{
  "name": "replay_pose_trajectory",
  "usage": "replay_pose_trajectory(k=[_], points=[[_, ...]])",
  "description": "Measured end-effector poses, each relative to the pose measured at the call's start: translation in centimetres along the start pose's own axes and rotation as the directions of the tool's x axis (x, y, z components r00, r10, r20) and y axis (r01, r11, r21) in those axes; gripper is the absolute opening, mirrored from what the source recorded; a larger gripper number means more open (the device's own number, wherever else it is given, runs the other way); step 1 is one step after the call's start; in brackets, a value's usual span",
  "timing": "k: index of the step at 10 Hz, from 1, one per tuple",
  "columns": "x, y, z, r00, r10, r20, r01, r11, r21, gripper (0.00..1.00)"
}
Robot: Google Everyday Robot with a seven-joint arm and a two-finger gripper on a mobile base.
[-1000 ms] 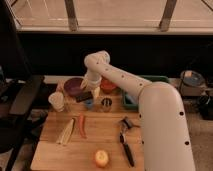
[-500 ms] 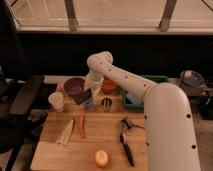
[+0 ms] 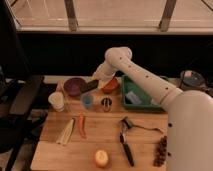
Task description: Place eraser in red bowl
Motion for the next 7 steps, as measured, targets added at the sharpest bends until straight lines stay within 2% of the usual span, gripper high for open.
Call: replay_pose_trajectory(k=[1, 3, 7], points=[[2.0, 0.1, -1.1, 0.999, 0.045, 0.013, -0.045, 0.998, 0.043, 0.0], [5.0, 0.4, -2.7, 0.995, 0.098, 0.022, -0.099, 0.991, 0.084, 0.0], [5.0, 0.4, -2.7, 0.995, 0.097, 0.022, -0.099, 0.992, 0.083, 0.0]])
